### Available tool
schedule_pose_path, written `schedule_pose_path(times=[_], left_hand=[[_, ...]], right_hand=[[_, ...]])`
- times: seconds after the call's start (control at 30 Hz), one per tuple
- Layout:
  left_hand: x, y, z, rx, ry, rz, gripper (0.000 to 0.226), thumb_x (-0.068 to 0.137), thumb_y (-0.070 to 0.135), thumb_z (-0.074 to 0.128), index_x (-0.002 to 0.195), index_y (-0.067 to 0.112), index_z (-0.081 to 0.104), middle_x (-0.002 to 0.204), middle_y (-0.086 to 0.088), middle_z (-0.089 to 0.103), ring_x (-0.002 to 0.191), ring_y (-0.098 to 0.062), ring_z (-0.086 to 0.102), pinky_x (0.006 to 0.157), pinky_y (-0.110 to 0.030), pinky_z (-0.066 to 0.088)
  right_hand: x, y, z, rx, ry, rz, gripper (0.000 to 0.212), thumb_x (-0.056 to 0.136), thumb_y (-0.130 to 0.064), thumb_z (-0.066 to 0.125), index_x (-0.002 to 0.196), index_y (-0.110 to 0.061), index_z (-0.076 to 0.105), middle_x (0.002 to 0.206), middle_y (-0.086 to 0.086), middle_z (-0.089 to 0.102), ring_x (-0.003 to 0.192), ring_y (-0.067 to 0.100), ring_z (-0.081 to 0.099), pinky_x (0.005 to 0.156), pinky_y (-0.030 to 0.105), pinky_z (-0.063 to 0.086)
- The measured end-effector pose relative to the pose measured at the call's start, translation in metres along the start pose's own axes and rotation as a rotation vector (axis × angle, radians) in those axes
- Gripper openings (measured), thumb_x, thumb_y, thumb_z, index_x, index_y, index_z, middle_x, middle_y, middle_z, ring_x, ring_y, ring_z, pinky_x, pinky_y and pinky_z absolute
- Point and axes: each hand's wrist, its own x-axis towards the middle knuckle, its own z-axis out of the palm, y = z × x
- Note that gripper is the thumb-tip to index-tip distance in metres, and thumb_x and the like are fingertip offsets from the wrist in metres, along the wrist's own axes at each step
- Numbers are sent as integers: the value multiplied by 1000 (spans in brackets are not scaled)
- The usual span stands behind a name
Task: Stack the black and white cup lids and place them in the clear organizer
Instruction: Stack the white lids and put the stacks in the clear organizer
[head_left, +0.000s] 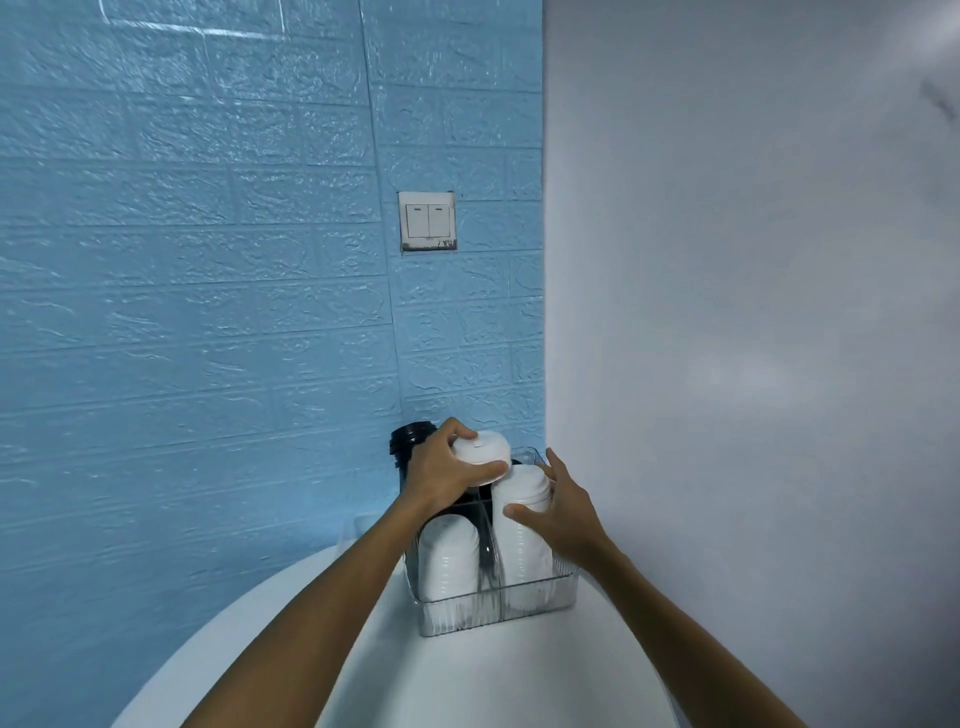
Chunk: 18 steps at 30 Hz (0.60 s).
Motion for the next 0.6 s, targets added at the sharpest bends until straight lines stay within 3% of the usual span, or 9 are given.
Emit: schedule_pose_path(times=[0.17,0.43,0.5,0.6], left_hand=[[-34,-30,-19,193,1,-32,59,56,55,92,99,35,57,100,15,66,91,-13,62,77,-31,49],[-58,-45,-10,344,-17,38,62,60,64,85,106,39,52,101,10,61,90,-14,58,69,-28,38],[-61,-48,-10,395,-11,63,62,62,68,81,107,37,53,100,10,61,92,-15,57,73,-30,38],[-62,-55,-10,482,1,119,63,64,74,75,107,34,55,100,11,65,100,-18,56,95,-33,35]], right_hand=[[-1,-4,2,-21,2,1,110,74,-40,88,159,-20,21,157,-3,42,144,18,42,118,32,33],[-3,-5,0,-31,4,5,107,76,-41,87,159,-20,23,159,-3,41,145,19,41,120,36,31],[-2,-4,0,-23,1,-1,106,76,-40,87,159,-20,23,158,-3,41,144,19,41,120,36,31],[-2,-4,1,-19,-3,2,106,77,-39,86,159,-19,22,158,-3,42,144,18,41,120,35,31]])
